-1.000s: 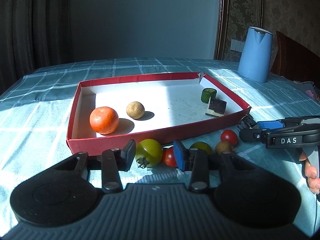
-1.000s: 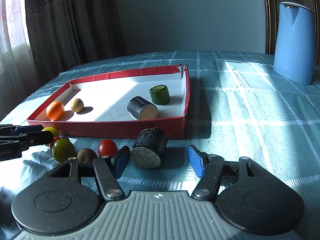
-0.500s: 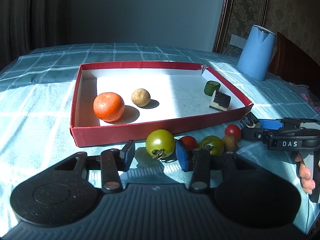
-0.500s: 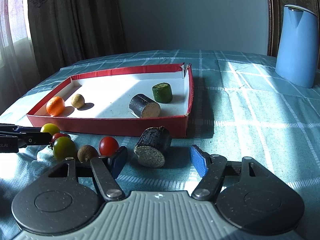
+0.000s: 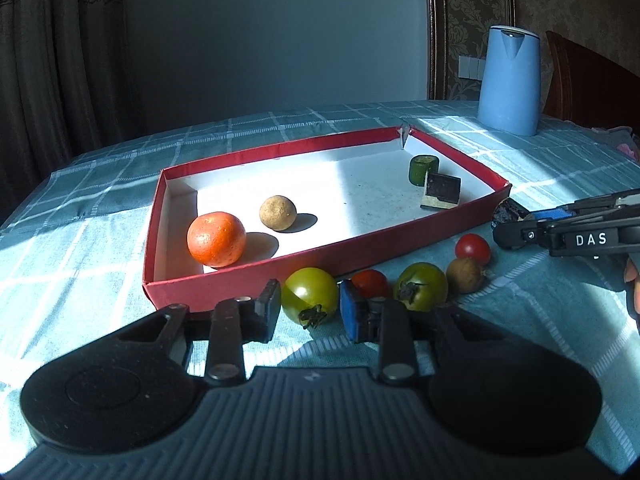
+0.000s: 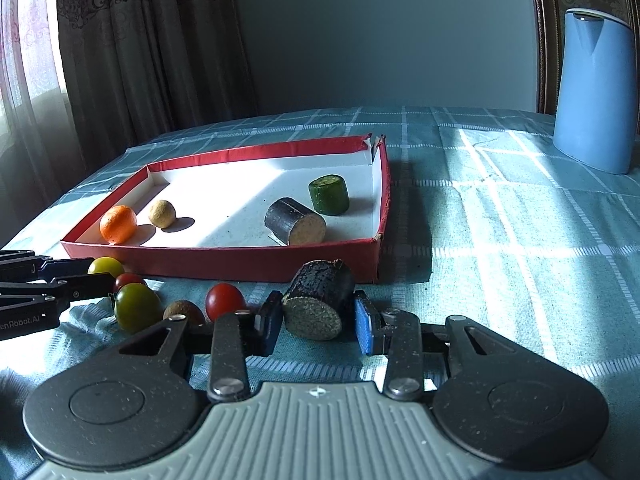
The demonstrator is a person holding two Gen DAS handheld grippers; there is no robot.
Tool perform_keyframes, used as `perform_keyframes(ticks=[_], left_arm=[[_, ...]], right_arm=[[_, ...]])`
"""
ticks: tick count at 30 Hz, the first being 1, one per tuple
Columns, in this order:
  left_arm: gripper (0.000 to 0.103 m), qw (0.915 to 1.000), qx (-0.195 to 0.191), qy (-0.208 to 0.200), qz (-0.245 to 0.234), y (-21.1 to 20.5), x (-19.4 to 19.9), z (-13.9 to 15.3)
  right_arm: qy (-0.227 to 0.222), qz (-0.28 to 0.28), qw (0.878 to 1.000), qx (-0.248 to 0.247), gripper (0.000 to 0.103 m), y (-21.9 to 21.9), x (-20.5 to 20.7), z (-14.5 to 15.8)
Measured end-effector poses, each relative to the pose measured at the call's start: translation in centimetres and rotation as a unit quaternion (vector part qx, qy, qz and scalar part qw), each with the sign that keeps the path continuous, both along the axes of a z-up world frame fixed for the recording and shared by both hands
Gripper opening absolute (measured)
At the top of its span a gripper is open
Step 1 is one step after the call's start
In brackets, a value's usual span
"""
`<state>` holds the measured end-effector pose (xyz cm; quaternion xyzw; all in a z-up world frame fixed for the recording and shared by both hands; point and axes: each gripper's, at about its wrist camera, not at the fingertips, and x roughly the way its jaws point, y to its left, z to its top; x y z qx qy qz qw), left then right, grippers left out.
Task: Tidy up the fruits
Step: 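Grasp the yellow-green tomato with the left gripper while the right grasps the black cylinder, then lower the tomato into the tray and open the left gripper while the right releases the cylinder there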
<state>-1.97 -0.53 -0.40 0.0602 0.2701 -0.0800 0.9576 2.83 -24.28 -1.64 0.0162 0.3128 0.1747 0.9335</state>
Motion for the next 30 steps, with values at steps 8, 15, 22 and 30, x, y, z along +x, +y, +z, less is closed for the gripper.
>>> perform_keyframes(ticks=[8, 15, 22, 30], left_arm=[[0.028, 0.9997, -0.012, -0.014, 0.018, -0.2, -0.4, 0.7], [0.028, 0.9993, -0.028, -0.021, 0.016, -0.6, -0.2, 2.1], [0.028, 0.9974, -0.005, -0.049, 0.053, -1.4, 1.0, 3.5], [0.028, 0.9948, 0.007, -0.048, 0.089, -0.9, 4.1, 3.4]], right_arm=[[-0.035, -0.016, 0.999, 0.009, 0.036, -0.5, -1.0, 0.6], [-0.051, -0.017, 0.999, 0.010, 0.036, -0.5, -1.4, 1.0], [-0.068, -0.019, 0.997, 0.008, 0.036, 0.6, -1.6, 1.5], [-0.099, 0.006, 0.995, -0.027, 0.036, 4.2, -0.4, 2.7]])
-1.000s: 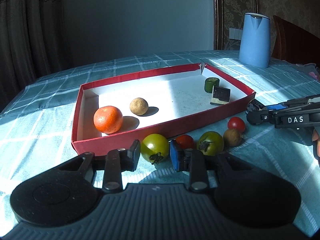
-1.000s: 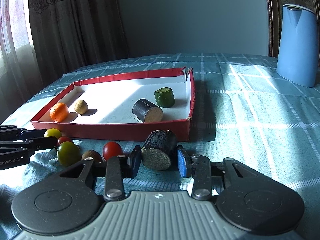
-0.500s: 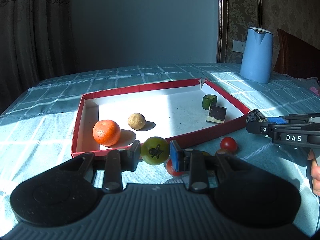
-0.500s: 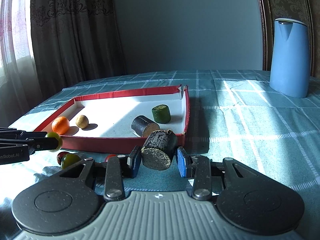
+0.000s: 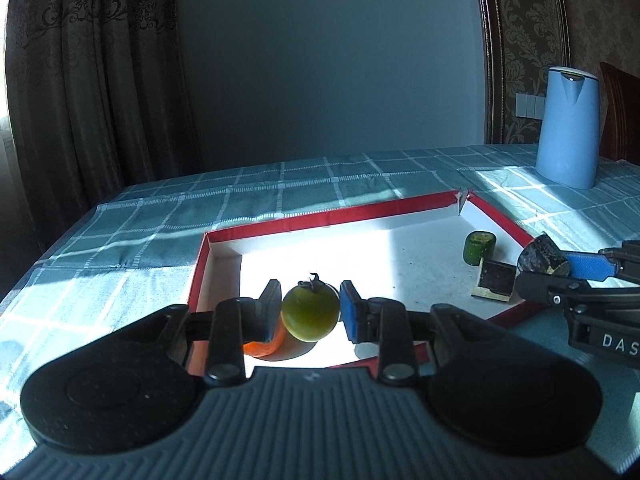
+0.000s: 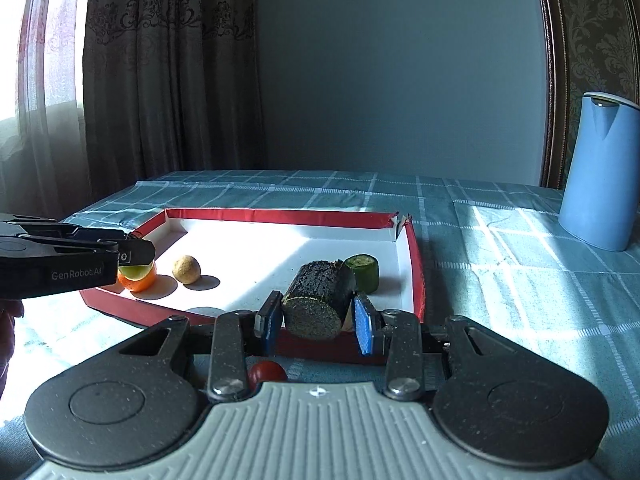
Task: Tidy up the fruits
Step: 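Lower the tomato into the tray and open the left gripper while the right releases the cylinder there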
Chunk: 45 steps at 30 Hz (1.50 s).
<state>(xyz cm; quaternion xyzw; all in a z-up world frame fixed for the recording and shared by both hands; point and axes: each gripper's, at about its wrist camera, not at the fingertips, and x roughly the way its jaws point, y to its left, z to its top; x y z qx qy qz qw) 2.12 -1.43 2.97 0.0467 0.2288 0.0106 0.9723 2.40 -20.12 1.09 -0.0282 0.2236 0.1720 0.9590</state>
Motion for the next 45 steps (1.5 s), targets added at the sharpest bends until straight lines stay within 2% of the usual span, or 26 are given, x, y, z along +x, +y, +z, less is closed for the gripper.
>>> perform_keyframes(ticks=[5, 11, 21, 33, 45], left_arm=[[0.028, 0.9997, -0.011, 0.016, 0.016, 1.0, 1.6, -0.6], [0.028, 0.9995, -0.021, 0.012, 0.019, 1.6, 2.8, -0.4], [0.023, 0.9987, -0.032, 0.026, 0.030, 2.2, 5.8, -0.5], [0.021, 0.9960, -0.019, 0.066, 0.056, 2.0, 9.9, -1.7], [0.022, 0.9949, -0.011, 0.083, 0.056, 1.7, 11.0, -2.4]], right_arm=[[-0.004, 0.011, 1.000, -0.025, 0.036, 2.3, 2.0, 0.4], [-0.004, 0.013, 0.998, -0.054, 0.036, 4.7, 4.8, 0.1], [0.019, 0.010, 0.998, -0.066, 0.036, 5.5, 7.0, -0.9], [0.064, 0.011, 0.995, -0.072, 0.036, 6.3, 9.7, -2.1], [0.078, 0.008, 0.994, -0.074, 0.036, 6.6, 10.5, -2.3]])
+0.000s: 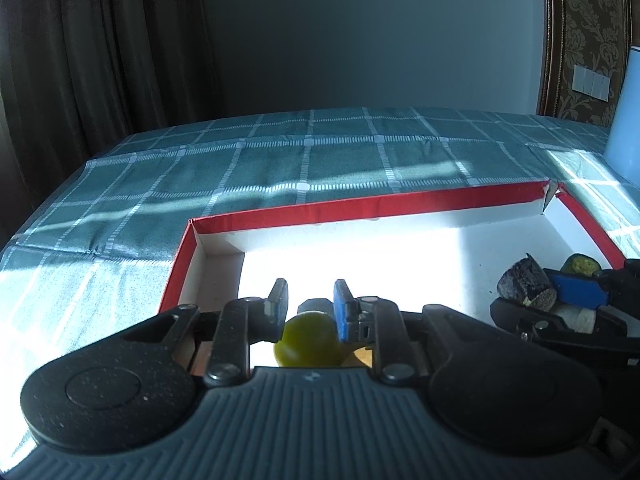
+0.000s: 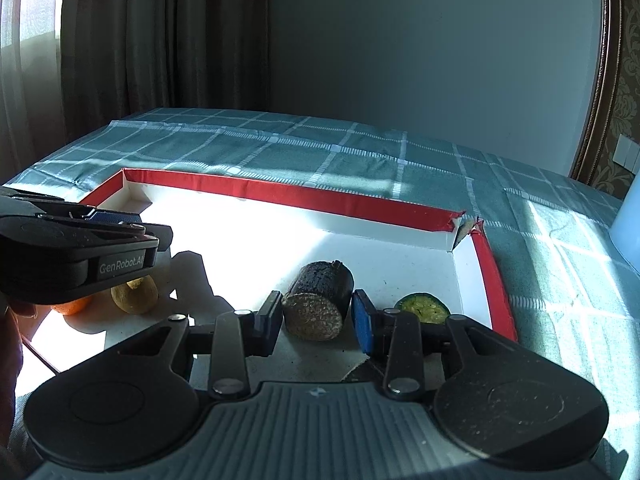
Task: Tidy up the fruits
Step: 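Lower the tomato into the tray and open the left gripper while the right releases the cylinder there, then lift both open grippers out of the tray toward the remaining produce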
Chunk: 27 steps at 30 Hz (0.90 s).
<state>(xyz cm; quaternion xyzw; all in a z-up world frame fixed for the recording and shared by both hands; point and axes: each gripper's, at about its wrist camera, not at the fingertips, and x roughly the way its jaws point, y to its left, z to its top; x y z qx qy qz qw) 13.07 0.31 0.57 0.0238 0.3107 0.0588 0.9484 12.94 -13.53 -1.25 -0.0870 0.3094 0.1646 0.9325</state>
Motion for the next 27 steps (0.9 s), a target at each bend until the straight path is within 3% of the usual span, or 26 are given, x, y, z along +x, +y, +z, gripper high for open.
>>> perform_keyframes(ticks=[6, 9, 11, 12, 15, 20, 27], left_arm=[[0.033, 0.9999, 0.002, 0.011, -0.003, -0.2, 0.1, -0.4], [0.040, 0.9999, 0.005, 0.009, -0.004, -0.3, 0.0, -0.3], [0.052, 1.0000, 0.006, 0.004, -0.004, -0.3, -0.2, -0.2], [0.057, 1.0000, 0.009, -0.002, -0.002, -0.4, -0.3, -0.1], [0.064, 0.9998, 0.017, -0.012, -0.002, -0.5, -0.7, 0.1], [0.066, 0.9998, 0.016, -0.014, -0.003, -0.4, -1.0, 0.2], [0.085, 0.9992, 0.022, -0.033, 0.002, -0.4, -2.0, 0.6]], right_arm=[[0.003, 0.002, 1.000, 0.009, 0.037, -0.2, 0.0, 0.1], [0.003, 0.000, 1.000, 0.007, 0.046, -0.2, 0.0, 0.1], [0.003, -0.005, 1.000, 0.010, 0.062, -0.3, 0.0, 0.1], [0.003, -0.005, 1.000, 0.014, 0.064, -0.4, 0.1, 0.2], [0.002, -0.006, 1.000, 0.022, 0.065, -0.7, 0.0, 0.3], [-0.001, -0.005, 0.999, 0.035, 0.071, -1.1, -0.3, 0.4], [-0.012, -0.008, 0.999, 0.042, 0.075, -1.4, -0.9, 0.6]])
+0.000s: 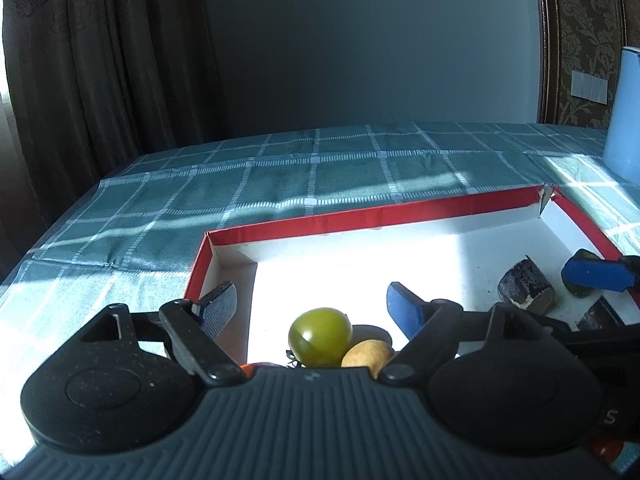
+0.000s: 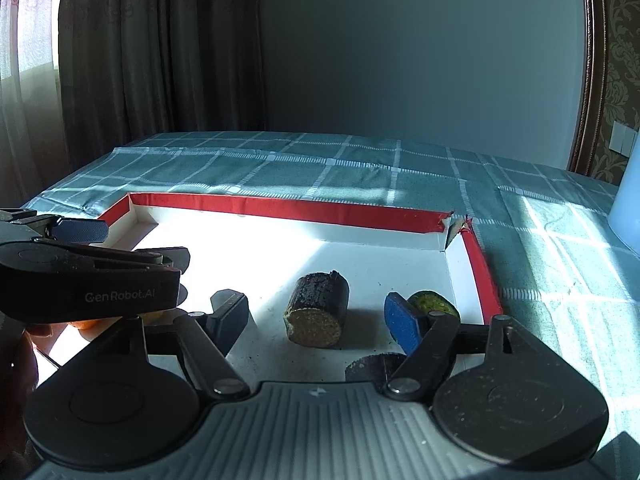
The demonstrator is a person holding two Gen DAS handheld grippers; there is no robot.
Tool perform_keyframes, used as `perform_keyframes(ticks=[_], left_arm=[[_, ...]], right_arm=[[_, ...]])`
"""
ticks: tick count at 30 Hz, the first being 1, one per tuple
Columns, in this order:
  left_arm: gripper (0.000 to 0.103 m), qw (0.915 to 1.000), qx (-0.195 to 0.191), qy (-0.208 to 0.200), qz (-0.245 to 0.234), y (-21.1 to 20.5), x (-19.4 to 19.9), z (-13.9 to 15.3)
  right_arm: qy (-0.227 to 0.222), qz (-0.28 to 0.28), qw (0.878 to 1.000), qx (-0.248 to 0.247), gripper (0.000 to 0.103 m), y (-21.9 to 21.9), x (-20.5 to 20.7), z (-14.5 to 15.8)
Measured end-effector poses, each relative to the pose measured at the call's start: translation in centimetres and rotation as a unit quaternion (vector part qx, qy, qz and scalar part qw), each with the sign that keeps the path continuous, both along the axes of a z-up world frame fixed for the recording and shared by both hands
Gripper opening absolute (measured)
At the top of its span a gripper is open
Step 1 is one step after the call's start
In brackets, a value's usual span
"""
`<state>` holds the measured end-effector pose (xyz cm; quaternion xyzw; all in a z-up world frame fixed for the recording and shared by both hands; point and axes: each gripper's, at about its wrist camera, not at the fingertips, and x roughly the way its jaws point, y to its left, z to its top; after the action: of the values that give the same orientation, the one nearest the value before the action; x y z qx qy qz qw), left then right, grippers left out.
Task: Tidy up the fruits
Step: 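Lift both open grippers out of the tray toward the remaining produce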
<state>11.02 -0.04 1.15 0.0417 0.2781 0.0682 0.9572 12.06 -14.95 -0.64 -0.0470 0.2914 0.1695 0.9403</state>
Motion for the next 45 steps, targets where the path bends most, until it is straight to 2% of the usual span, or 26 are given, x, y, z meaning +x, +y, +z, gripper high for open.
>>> perform_keyframes(ticks=[3, 7, 17, 22, 28, 31, 35, 39, 45], left_arm=[[0.090, 0.9999, -0.001, -0.011, 0.000, 0.0, -1.0, 0.3], [0.094, 0.9998, -0.017, -0.009, 0.003, 0.4, -1.6, 0.4], [0.096, 0.9997, 0.013, -0.018, -0.009, -0.7, -3.4, 0.2], [0.100, 0.9994, 0.011, -0.027, -0.020, -0.7, -5.4, 0.3], [0.101, 0.9987, 0.011, -0.039, -0.029, -0.6, -7.7, 0.4], [0.102, 0.9984, -0.001, -0.044, -0.036, -0.1, -9.1, 0.5], [0.103, 0.9976, -0.003, -0.049, -0.048, 0.2, -11.0, 0.1], [0.103, 0.9964, -0.006, -0.048, -0.070, 0.0, -11.9, 0.0], [0.103, 0.9959, 0.000, -0.034, -0.083, -0.4, -12.3, -0.5]], right_arm=[[-0.008, -0.001, 1.000, 0.003, 0.076, -0.4, -0.8, 0.2], [-0.015, -0.003, 1.000, 0.011, 0.085, -1.0, -1.2, 0.3], [-0.013, -0.006, 0.999, 0.039, 0.085, -2.1, -2.2, 0.5], [-0.026, -0.008, 0.998, 0.048, 0.085, -3.0, -3.9, 0.8], [-0.021, -0.009, 0.997, 0.077, 0.085, -5.0, -6.0, 1.0], [-0.011, -0.004, 0.995, 0.101, 0.085, -6.4, -7.5, 0.8], [-0.040, 0.001, 0.995, 0.091, 0.085, -7.2, -10.1, 0.8], [-0.038, 0.024, 0.995, 0.087, 0.085, -7.2, -11.2, 0.5], [-0.038, 0.011, 0.997, 0.063, 0.085, -6.6, -11.2, 0.3]])
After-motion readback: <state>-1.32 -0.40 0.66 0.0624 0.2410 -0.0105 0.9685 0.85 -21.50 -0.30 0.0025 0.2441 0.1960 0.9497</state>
